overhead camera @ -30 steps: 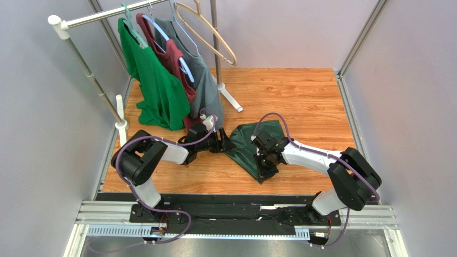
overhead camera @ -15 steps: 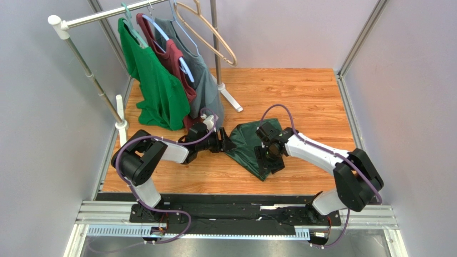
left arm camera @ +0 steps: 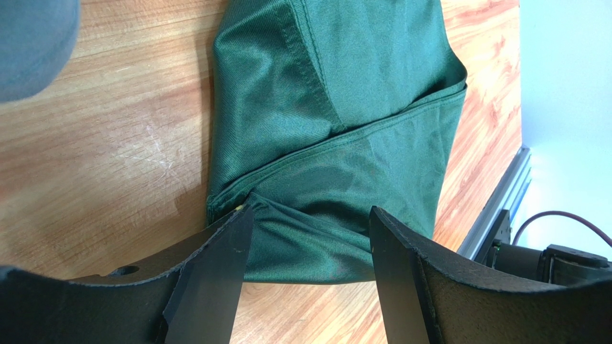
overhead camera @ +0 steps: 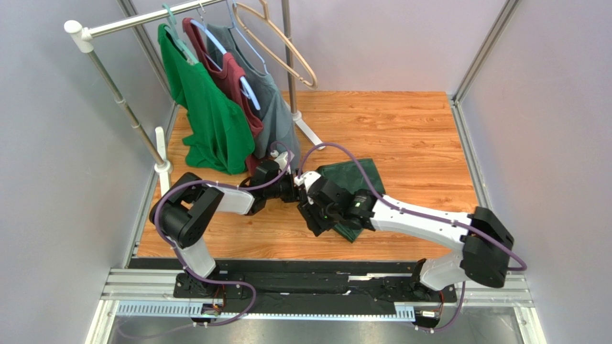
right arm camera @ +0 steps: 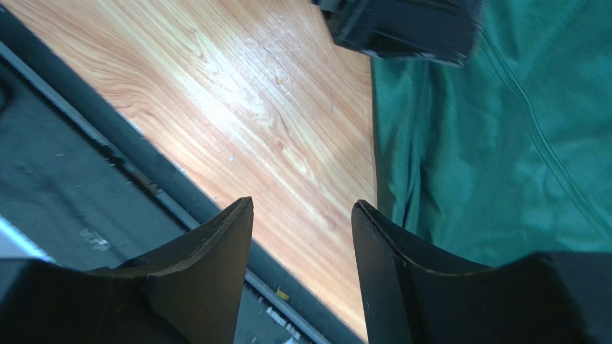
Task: Fold the napkin, place the utensils inside, and roll it up
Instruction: Roll the napkin with the utensil
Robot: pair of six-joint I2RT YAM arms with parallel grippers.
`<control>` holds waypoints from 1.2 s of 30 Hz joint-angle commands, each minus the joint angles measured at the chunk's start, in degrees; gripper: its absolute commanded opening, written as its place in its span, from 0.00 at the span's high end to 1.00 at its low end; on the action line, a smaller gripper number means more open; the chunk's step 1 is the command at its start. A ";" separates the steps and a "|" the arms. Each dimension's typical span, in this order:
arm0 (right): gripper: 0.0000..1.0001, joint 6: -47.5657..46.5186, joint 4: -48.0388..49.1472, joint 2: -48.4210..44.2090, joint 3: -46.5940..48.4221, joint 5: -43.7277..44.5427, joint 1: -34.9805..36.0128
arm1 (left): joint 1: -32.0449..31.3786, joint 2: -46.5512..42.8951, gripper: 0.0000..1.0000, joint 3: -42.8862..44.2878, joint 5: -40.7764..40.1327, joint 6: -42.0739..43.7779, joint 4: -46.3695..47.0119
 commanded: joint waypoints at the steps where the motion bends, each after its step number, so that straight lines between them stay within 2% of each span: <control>1: 0.43 -5.15 9.52 4.03 -1.48 5.39 1.87 | 0.89 2.44 0.28 0.01 -0.51 1.91 -7.54; 7: 0.43 -7.61 12.60 7.63 -3.24 11.28 1.96 | 1.59 2.97 0.28 0.45 0.54 2.35 -8.24; 18: 0.54 -8.41 14.72 11.85 -4.39 12.25 1.87 | 1.77 3.32 0.28 0.89 0.98 2.26 -8.60; 36: 0.51 -9.02 16.74 12.83 -7.55 15.95 -0.33 | 1.86 3.67 0.28 0.89 1.43 2.61 -8.51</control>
